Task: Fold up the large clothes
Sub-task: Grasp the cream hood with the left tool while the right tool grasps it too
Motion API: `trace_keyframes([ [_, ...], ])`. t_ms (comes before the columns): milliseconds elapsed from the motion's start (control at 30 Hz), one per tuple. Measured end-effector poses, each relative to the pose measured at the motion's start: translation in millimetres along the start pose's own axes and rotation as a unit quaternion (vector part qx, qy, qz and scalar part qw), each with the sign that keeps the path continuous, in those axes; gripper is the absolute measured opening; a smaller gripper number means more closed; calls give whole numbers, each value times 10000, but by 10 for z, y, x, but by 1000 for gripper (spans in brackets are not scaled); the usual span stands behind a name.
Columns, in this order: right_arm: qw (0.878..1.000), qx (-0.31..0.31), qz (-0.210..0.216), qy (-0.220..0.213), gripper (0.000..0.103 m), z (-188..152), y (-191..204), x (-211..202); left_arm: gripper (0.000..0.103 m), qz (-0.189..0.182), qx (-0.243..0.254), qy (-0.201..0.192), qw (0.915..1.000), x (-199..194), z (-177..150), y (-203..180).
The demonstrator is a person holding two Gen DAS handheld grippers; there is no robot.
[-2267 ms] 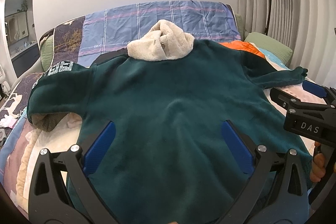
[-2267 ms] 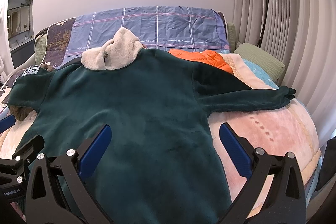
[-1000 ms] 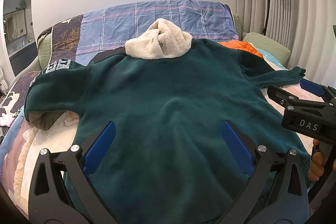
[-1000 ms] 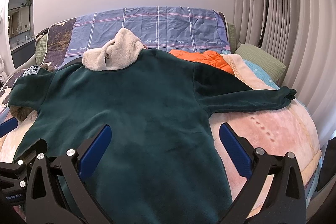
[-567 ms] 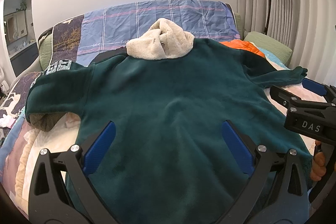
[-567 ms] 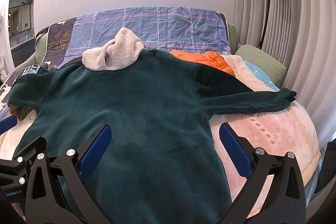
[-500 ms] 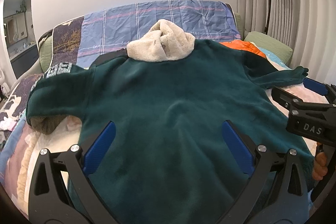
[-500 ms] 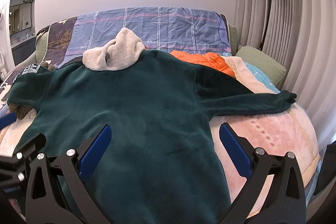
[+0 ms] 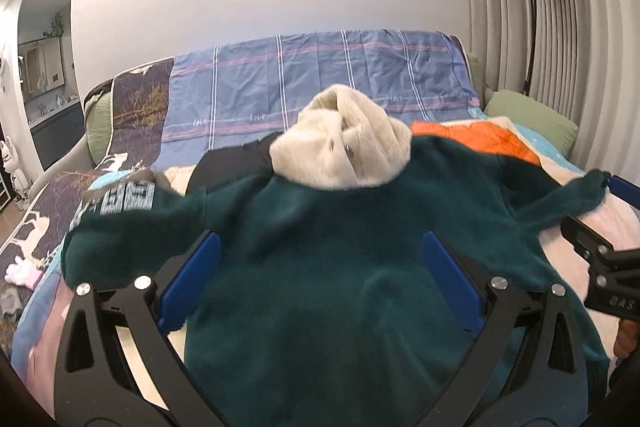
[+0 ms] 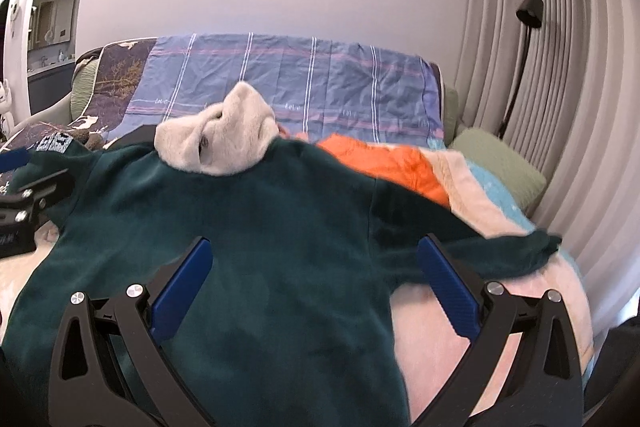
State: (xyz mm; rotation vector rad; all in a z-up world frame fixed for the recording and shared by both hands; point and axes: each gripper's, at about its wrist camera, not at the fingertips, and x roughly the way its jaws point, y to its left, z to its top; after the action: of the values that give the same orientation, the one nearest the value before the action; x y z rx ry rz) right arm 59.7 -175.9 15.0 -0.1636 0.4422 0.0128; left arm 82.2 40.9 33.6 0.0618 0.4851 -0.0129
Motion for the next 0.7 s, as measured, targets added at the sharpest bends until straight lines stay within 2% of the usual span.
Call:
trace_keyframes([
  [300,9998,-133,113,35,102,384,0,550,101,10,-114,202,9997,876,485,286],
  [400,9983,-135,527,188,102,593,-38,941,101,-6,-216,336,9992,1285,693,430],
  [467,9936,-1,1073,346,102,833,-109,1357,101,-17,-498,462,9977,1657,851,590],
  [533,9872,285,1462,565,101,1090,-178,1847,101,-256,-894,657,9935,2086,983,778],
  [567,9841,420,1576,699,94,1179,-202,2038,101,-365,-1003,741,9915,2214,1004,825],
  [633,9677,891,2001,1249,81,1422,-233,2625,101,-540,-1377,1057,9833,2628,1073,969],
  [700,9475,1344,2384,1653,79,1550,-244,3011,100,-717,-1800,1336,9719,3020,1127,1096],
])
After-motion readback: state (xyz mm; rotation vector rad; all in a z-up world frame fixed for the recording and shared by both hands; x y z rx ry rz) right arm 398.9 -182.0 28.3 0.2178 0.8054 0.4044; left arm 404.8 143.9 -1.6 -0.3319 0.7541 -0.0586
